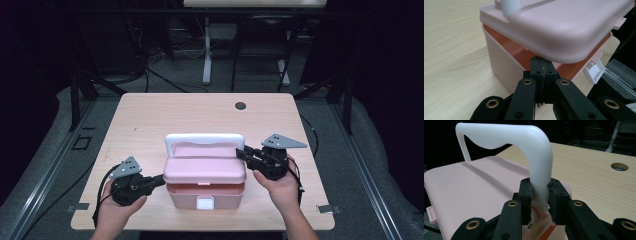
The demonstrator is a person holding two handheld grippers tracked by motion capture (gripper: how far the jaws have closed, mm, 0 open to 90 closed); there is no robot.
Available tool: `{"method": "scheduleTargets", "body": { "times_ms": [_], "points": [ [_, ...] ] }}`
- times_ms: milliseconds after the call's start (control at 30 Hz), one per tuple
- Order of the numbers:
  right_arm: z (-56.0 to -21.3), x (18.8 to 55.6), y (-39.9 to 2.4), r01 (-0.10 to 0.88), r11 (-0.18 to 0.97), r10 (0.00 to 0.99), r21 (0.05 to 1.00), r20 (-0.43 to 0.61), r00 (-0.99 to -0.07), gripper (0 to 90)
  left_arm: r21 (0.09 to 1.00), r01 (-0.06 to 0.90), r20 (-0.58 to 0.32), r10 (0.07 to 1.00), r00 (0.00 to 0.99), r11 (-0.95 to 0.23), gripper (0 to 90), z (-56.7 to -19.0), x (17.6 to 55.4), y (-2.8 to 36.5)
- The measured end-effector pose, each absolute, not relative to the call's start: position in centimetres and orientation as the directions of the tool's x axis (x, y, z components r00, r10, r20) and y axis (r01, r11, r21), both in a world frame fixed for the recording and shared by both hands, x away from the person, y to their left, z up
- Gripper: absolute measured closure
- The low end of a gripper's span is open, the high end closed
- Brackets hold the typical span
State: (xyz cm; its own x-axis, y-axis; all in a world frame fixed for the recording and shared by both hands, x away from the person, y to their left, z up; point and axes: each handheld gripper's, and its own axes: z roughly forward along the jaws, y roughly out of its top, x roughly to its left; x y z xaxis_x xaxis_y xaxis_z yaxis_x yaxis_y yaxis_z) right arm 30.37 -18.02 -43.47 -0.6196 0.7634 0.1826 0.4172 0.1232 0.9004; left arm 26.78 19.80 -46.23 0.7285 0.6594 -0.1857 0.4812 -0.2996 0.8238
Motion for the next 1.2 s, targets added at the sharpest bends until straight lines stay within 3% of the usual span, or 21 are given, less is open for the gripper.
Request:
{"method": "scheduleTargets", "body": {
  "times_ms": [1200],
  "points": [
    [-43.8,30.5,-18.3,0.428,0.109,0.756,0.897,0.205,-0.622,72.5,0.815,0.471,-0.186,0.618,0.764,-0.337,89.6,-46.5,26.8,17.4]
  ]
}}
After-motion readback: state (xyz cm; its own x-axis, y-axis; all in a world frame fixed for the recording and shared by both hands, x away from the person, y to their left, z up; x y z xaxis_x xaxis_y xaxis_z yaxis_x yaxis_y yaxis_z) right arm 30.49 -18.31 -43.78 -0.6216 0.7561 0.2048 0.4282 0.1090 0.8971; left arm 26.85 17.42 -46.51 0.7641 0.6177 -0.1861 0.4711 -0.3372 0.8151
